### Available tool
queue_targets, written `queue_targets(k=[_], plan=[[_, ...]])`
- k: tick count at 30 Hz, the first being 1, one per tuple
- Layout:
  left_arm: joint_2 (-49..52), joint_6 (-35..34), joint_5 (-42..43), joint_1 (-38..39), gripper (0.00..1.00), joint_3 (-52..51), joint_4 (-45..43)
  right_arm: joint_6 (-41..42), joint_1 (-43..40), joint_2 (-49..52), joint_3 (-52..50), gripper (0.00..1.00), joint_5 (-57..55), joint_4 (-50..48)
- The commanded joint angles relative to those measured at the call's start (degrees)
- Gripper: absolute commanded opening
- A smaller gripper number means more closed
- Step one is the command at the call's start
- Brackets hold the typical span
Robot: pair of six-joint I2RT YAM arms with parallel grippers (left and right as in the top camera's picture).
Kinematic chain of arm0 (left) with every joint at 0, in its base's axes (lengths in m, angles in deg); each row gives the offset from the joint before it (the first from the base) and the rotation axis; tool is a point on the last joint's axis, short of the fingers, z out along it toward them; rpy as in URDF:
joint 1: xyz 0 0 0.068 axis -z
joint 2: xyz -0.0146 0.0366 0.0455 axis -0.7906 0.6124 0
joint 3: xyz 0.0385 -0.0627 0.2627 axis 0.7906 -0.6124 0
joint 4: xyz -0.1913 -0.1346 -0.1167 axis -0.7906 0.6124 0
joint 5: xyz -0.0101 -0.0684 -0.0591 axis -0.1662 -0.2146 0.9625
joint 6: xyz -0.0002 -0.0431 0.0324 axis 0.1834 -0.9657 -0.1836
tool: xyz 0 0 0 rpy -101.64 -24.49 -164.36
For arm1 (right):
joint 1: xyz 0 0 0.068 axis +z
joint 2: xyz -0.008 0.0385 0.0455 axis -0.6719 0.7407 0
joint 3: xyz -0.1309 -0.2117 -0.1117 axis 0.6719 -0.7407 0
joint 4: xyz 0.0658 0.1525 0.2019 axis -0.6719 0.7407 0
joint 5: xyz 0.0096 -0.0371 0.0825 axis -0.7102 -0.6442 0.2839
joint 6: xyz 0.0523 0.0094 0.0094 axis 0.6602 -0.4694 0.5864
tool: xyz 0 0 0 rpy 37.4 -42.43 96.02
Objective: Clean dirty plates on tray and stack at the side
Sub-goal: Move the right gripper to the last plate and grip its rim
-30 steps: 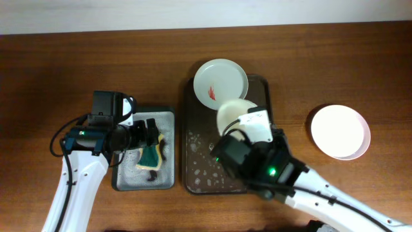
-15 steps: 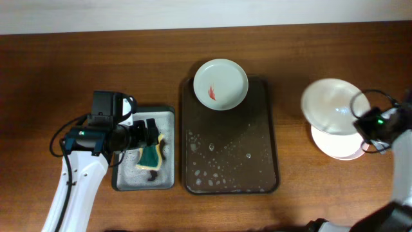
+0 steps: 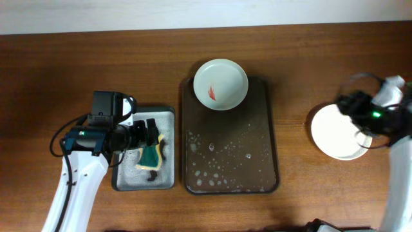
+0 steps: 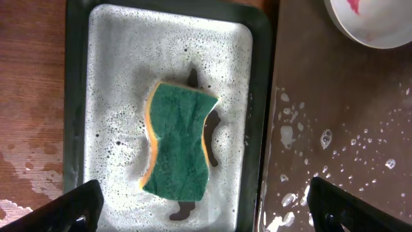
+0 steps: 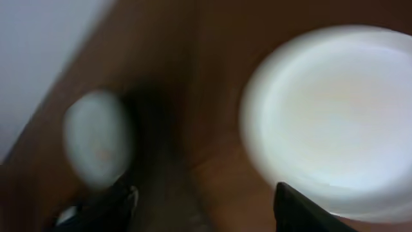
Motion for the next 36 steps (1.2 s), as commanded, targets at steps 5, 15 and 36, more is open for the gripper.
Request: queue_targets(k=[5, 15, 36], plan=[[-0.4, 0.5, 0.6, -0.1, 0.99, 0.3, -0.1, -5.6, 36.2, 7.7, 0.2, 0.58, -25.3, -11.6], [-0.4, 0.5, 0.6, -0.1, 0.99, 0.3, -0.1, -6.9, 38.1, 40.2, 0.3, 0.56, -24.6, -48.0], [-0.4, 0.5, 0.6, -0.1, 1.00, 0.3, -0.1, 27.6, 37.7, 13.2, -13.2, 0.04, -16.4, -9.5]])
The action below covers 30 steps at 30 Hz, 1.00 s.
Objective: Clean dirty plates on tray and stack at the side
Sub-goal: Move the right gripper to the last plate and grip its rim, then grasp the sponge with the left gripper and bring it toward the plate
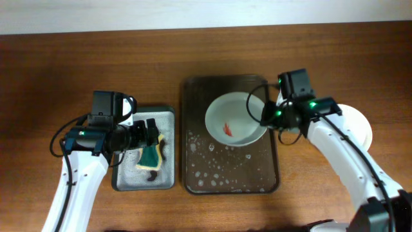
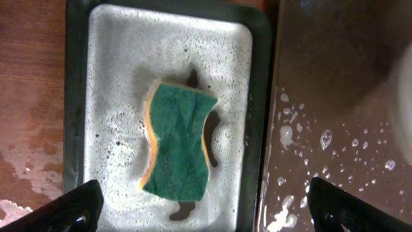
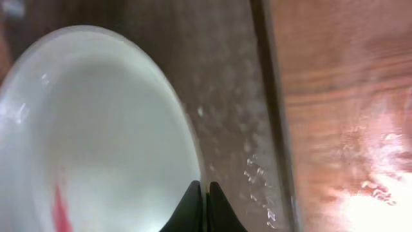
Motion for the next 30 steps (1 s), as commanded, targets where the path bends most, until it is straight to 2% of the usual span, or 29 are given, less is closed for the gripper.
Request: queue_targets(k=[1, 4, 5, 6, 8, 10, 15, 17, 20, 21, 23, 24, 26, 30], plan=[[-0.4, 0.5, 0.6, -0.1, 1.00, 0.3, -0.1, 11.2, -0.1, 0.9, -9.7, 0.04, 7.3, -6.5], [-0.4, 0.5, 0.6, -0.1, 1.00, 0.3, -0.1, 14.1, -0.1, 0.9, -13.9, 0.04, 9.2, -9.8], [-0.4, 0.5, 0.6, -0.1, 1.00, 0.3, -0.1, 15.6, -0.1, 0.9, -14.6, 0.18, 9.2, -9.8], [-0.4, 0.5, 0.6, -0.1, 1.00, 0.3, -0.1, 15.5, -0.1, 0.9, -14.7, 0.49, 10.4, -9.8], [-0.4, 0.5, 0.6, -0.1, 1.00, 0.3, -0.1, 12.6, -0.1, -0.7, -14.6, 0.57, 12.8, -10.5], [-0.4, 0.5, 0.6, -0.1, 0.99, 0.3, -0.1, 7.2, -0.1, -5.1, -14.0, 0.58, 12.7, -10.4], [-0.4, 0.5, 0.6, -0.1, 0.99, 0.3, -0.1, -15.9, -0.2, -23.8, -12.9, 0.53, 12.5, -7.3], [-0.4, -1.9, 2.0, -0.1, 1.00, 0.3, -1.3, -18.6, -0.2, -30.7, -12.9, 0.54, 12.5, -3.3], [-0.3, -3.0, 4.7, -0.1, 1.00, 0.2, -0.1, -18.6, -0.2, -33.2, -12.9, 0.54, 12.5, 0.8], [0.6, -2.9, 3.8, 0.4, 0.97, -0.2, -0.3, -18.6, -0.2, -32.8, -12.9, 0.54, 12.5, 2.3], [2.3, -3.0, -0.7, 2.5, 0.75, -2.6, -0.9, -18.6, -0.2, -31.9, -12.9, 0.54, 12.5, 3.3], [4.7, -3.0, -6.7, 4.8, 0.63, -6.1, -3.4, -18.6, -0.2, -30.6, -12.9, 0.54, 12.5, 3.4], [7.9, -3.0, -10.5, 6.2, 0.61, -10.4, -8.8, -18.6, -0.2, -29.0, -12.9, 0.54, 12.6, 3.4], [17.0, -3.0, -10.4, 6.3, 0.48, -15.8, -20.1, -18.6, -0.2, -25.8, -12.9, 0.53, 12.6, 4.1]])
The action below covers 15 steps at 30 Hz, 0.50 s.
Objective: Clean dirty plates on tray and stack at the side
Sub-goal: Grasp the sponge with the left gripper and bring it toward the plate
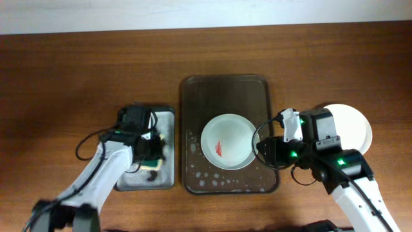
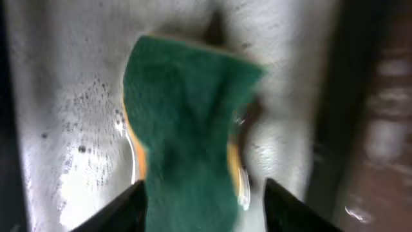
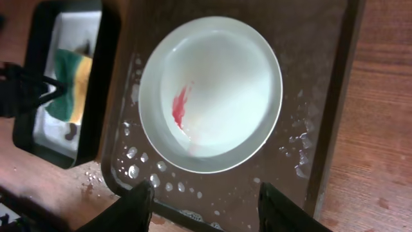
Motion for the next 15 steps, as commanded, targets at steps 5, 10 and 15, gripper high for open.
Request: queue_targets(k=[5, 10, 15], plan=[[8.1, -3.0, 1.6, 0.1, 0.00, -0.6, -2.9, -0.8, -0.2, 2.4, 0.8, 0.50, 0.3, 0.9], [3.4, -3.0, 1.9, 0.0, 0.47, 8.0, 8.8, -0.8, -0.2, 2.4, 0.8, 0.50, 0.3, 0.9], [3.1, -3.0, -3.5, 0.0, 0.58, 7.4, 6.7, -0.8, -0.2, 2.4, 0.8, 0.50, -0.2, 0.9]])
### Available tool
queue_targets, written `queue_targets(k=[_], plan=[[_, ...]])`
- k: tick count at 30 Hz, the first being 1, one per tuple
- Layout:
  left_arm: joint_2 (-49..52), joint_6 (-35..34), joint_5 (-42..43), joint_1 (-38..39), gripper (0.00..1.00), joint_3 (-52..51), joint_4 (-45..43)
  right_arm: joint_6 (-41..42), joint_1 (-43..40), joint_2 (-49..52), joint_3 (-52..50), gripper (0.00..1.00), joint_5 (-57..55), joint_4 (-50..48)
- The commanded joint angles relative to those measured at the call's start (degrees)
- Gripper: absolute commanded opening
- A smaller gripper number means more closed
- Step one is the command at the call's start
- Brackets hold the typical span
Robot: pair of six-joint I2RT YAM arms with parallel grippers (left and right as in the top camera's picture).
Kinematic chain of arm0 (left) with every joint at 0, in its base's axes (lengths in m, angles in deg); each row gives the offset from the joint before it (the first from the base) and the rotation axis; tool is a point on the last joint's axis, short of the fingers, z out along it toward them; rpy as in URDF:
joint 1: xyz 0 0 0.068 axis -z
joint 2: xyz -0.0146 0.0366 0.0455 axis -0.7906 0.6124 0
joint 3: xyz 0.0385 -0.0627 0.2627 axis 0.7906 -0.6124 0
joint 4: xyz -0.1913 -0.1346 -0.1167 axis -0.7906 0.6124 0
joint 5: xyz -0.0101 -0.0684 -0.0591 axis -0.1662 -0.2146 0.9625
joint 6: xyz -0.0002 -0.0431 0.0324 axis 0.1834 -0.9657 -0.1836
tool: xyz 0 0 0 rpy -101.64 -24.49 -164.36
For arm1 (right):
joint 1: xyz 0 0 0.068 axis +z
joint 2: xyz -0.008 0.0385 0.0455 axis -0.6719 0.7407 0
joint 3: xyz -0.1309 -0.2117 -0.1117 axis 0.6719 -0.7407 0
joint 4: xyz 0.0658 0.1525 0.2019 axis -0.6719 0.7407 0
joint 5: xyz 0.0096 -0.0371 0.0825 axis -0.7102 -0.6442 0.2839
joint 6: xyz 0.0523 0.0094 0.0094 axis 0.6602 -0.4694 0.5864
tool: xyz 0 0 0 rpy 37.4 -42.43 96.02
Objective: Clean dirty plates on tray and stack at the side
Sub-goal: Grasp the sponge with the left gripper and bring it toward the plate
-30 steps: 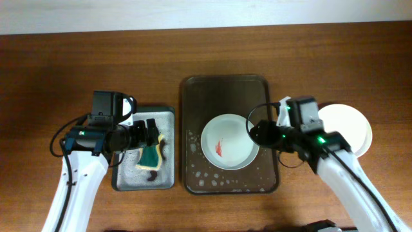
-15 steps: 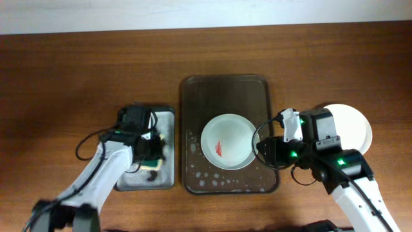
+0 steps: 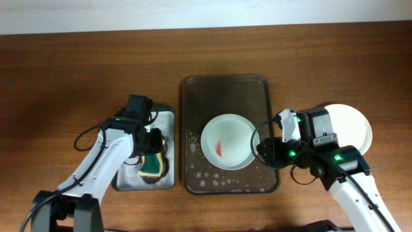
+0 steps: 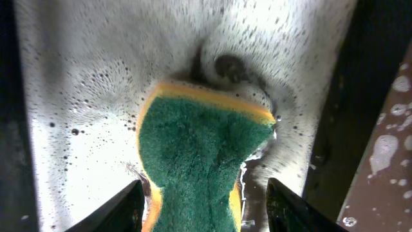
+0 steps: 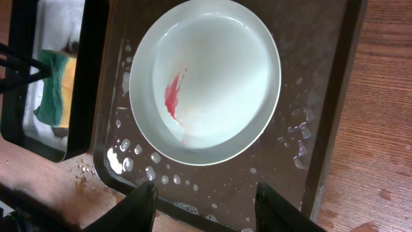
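Observation:
A white plate [image 3: 226, 141] with a red smear [image 5: 172, 95] lies in the near half of the wet brown tray [image 3: 226, 90]. My right gripper [image 5: 206, 206] is open and empty above the tray's near edge, just right of the plate in the overhead view [image 3: 267, 149]. A green and yellow sponge [image 4: 203, 161] lies in the small foamy tray [image 3: 166, 115]. My left gripper [image 4: 205, 209] is open, with a finger on each side of the sponge and a gap showing at both.
A clean white plate [image 3: 353, 126] rests on the bare wooden table [image 3: 71, 71] to the right of the brown tray. Foam and water drops [image 5: 151, 174] spot the brown tray's near end. The small tray sits close against the brown tray's left rim.
My left wrist has shifted a little along the small tray, so the sponge's far end now shows; the fingers still straddle it. The plate and my right gripper have barely moved.
At first the smeared plate lay at the tray's far end, my right gripper was over the clean plate, and my left hung open high above the sponge. Then my right gripper pinched the smeared plate's rim mid-tray. Later the plate lay released nearer, and my left was down around the sponge.

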Motion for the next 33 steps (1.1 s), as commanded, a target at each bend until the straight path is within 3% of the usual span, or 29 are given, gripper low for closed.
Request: queue_targets(k=[1, 5, 6, 7, 10, 11, 12, 13, 14, 17, 20, 23, 24, 26, 30, 33], plan=[[0.4, -0.2, -3.2, 0.0, 0.54, -1.3, -2.3, -0.2, -0.2, 0.2, 0.8, 0.51, -0.4, -0.2], [6.5, -0.2, -2.4, 0.4, 0.46, -6.1, -8.6, -0.2, -0.2, 0.2, 0.8, 0.50, -0.5, -0.2], [8.1, -0.2, -1.9, 0.5, 0.29, -6.3, -9.4, -0.2, -0.2, 0.2, 0.8, 0.50, -0.5, -0.2], [9.6, -0.2, -1.4, 0.5, 0.00, -6.3, -10.2, -0.2, -0.2, 0.2, 0.8, 0.50, -0.5, -0.2], [9.0, -0.2, -1.2, 0.5, 0.00, -4.2, -8.8, -0.2, -0.2, 0.2, 0.8, 0.51, -0.5, -0.2], [8.2, -0.2, -1.2, 0.4, 0.08, -2.5, -7.1, -0.2, -0.2, 0.2, 0.8, 0.50, -0.5, -0.2], [7.6, -0.2, -1.2, 0.3, 0.39, -1.2, -6.0, -0.2, -0.2, 0.2, 0.8, 0.50, -0.5, -0.2], [6.5, -0.1, -1.2, 0.3, 0.54, 1.9, -3.0, -0.2, -0.2, 0.2, 0.8, 0.50, -0.5, -0.2], [5.9, -0.1, -1.2, 0.3, 0.63, 4.5, -0.1, -0.2, -0.2, 0.2, 0.8, 0.50, -0.5, -0.2], [5.5, -0.2, 0.0, 0.3, 0.69, 10.3, 8.5, -0.2, -0.2, 0.2, 0.8, 0.50, -0.5, -0.2], [5.5, -0.2, 3.0, 0.3, 0.58, 8.2, 10.9, -0.2, -0.2, 0.2, 0.8, 0.50, -0.5, -0.2], [5.6, -1.8, 3.0, 1.3, 0.35, 0.6, 6.1, -0.2, -0.2, 0.2, 0.8, 0.50, -0.5, -0.4], [5.6, -1.8, 3.0, 1.4, 0.31, -2.1, 2.8, -0.2, -0.2, 0.2, 0.8, 0.50, -0.5, -0.6], [5.6, -2.8, 3.0, 1.4, 0.02, -6.1, -2.8, -0.2, -0.2, 0.2, 0.8, 0.50, -1.1, -1.6], [5.3, -2.3, 3.0, 1.4, 0.00, -2.6, -0.1, -0.2, -0.2, 3.0, 0.8, 0.56, -5.8, -5.3], [3.0, -1.4, 3.0, 1.5, 0.00, 4.6, 6.1, -0.2, -0.2, 8.2, 0.8, 0.46, -8.0, -6.4]])
